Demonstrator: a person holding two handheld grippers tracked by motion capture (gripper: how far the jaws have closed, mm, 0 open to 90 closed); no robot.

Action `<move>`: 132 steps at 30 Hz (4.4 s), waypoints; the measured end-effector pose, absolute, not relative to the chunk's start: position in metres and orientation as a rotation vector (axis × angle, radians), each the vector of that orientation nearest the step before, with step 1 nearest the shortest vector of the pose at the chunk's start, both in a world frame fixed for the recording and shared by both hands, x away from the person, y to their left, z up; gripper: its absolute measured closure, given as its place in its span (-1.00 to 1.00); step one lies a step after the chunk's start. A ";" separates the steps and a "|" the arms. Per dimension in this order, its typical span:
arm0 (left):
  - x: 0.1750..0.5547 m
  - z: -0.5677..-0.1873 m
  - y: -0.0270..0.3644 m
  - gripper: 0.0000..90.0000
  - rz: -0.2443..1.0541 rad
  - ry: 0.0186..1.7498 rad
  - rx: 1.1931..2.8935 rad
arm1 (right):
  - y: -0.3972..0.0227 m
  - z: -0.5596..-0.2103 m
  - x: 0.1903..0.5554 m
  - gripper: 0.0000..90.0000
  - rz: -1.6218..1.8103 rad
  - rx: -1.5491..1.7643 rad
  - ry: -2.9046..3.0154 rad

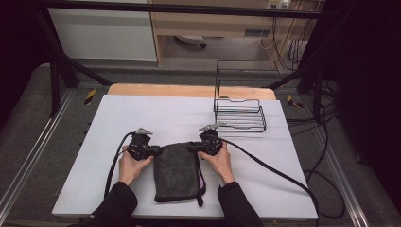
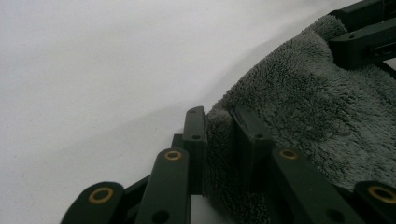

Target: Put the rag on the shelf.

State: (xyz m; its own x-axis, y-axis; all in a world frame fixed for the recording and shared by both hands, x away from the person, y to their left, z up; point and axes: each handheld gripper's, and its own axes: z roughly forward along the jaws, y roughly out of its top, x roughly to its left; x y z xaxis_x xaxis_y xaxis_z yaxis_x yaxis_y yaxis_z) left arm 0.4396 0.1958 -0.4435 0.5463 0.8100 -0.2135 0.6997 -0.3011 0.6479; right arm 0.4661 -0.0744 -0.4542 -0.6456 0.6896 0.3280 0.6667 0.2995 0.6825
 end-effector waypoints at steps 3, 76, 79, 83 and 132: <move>0.440 -0.444 0.197 0.69 0.187 1.219 2.061 | -0.075 -0.454 0.467 0.64 1.313 1.346 2.531; 0.381 -0.293 0.131 0.79 0.513 0.762 1.640 | -0.162 -0.301 0.367 0.79 1.655 0.944 1.892; 0.383 -0.289 0.123 0.79 0.511 0.747 1.621 | -0.169 -0.297 0.364 0.79 1.667 0.939 1.850; 0.385 -0.282 0.112 0.79 0.509 0.725 1.592 | -0.178 -0.291 0.361 0.79 1.674 0.938 1.798; 0.441 -0.179 0.028 0.80 0.515 0.576 1.389 | -0.242 -0.195 0.387 0.80 1.696 0.898 1.365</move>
